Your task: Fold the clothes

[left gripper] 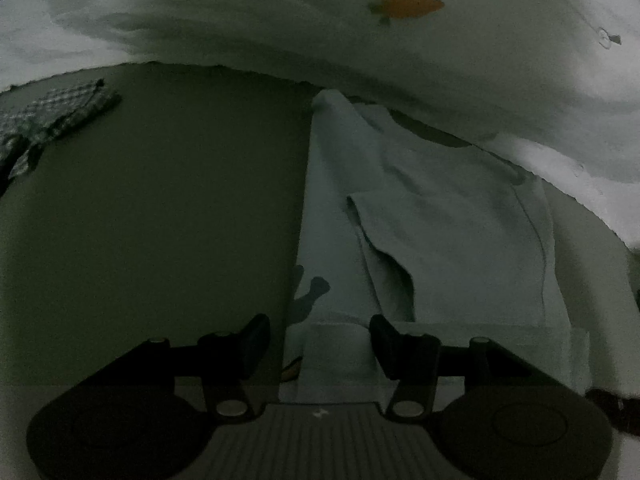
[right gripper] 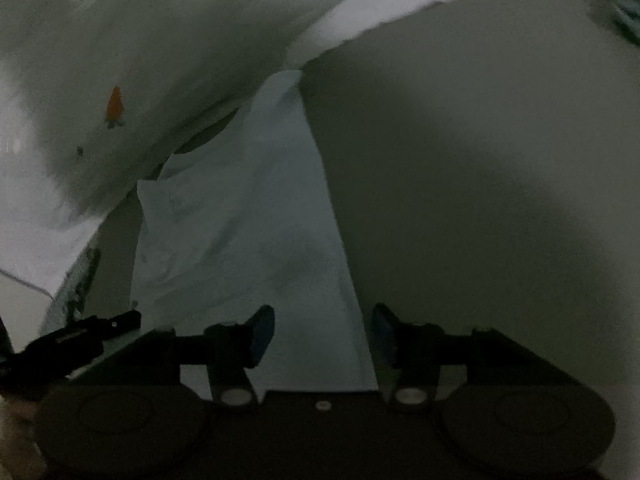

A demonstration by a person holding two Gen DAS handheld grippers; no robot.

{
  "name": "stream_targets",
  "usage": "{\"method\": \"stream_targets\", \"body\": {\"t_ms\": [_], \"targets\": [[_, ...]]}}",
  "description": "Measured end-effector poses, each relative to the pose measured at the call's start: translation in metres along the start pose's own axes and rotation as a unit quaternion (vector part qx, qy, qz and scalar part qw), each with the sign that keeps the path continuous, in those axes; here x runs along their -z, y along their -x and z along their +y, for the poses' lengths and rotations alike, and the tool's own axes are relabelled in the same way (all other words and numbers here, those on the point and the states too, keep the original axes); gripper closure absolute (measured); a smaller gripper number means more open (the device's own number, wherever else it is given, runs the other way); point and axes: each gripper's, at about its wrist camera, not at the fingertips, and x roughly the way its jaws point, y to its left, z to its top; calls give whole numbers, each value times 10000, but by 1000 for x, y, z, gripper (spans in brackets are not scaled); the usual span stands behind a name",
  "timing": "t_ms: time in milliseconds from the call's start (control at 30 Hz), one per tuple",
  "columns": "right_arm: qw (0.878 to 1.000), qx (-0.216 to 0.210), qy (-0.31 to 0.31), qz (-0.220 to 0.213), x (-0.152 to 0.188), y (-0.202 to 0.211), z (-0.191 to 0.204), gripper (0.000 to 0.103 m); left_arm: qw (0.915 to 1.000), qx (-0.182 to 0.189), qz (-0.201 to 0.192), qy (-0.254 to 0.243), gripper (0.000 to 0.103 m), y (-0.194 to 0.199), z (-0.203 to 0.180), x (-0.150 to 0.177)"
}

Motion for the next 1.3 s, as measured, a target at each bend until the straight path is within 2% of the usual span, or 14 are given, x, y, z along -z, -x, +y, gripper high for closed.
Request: {"method": "stream_targets", "body": {"t_ms": [133, 267, 367, 567, 633, 700, 767, 867, 933, 1100, 1233, 1267, 1300], "targets": [[9974, -199, -690, -15, 19, 20, -24, 47, 9998, -137, 127, 82, 47, 3, -2, 0], [9888, -428, -1432, -42, 40, 40, -49, 46, 9994, -61, 109, 334, 47, 19, 2, 8], [9773, -666, -2012, -62, 60, 52, -67, 45, 9984, 46, 77, 561, 47, 35, 7, 19], [9469, -1278, -2949, 94, 102, 62, -88, 44, 9949, 102, 152, 993, 47, 68, 24, 54], [9371, -1449, -3169, 189, 112, 62, -91, 44, 9906, 230, 156, 1341, 47, 80, 35, 70], [9296, -1569, -3324, 259, 119, 62, -93, 44, 9823, 395, 141, 1825, 47, 93, 50, 86], [9244, -1652, -3422, 311, 125, 62, -93, 44, 9697, 639, 127, 2355, 47, 105, 65, 103], [9211, -1725, -3473, 344, 130, 61, -92, 44, 9460, 1118, 157, 3037, 45, 115, 83, 130], [9202, -1748, -3483, 361, 129, 60, -91, 44, 9372, 1378, 210, 3196, 40, 116, 87, 144], [9173, -1792, -3544, 291, 129, 58, -90, 42, 9288, 1761, 390, 3236, 39, 105, 81, 147], [9202, -1755, -3493, 195, 121, 51, -84, 43, 9261, 1835, 546, 3250, 35, 91, 73, 142], [9212, -1701, -3494, 176, 120, 51, -84, 45, 9255, 1863, 559, 3251, 34, 88, 70, 140], [9226, -1646, -3485, 163, 118, 50, -82, 48, 9250, 1892, 569, 3247, 27, 85, 67, 139]]}}
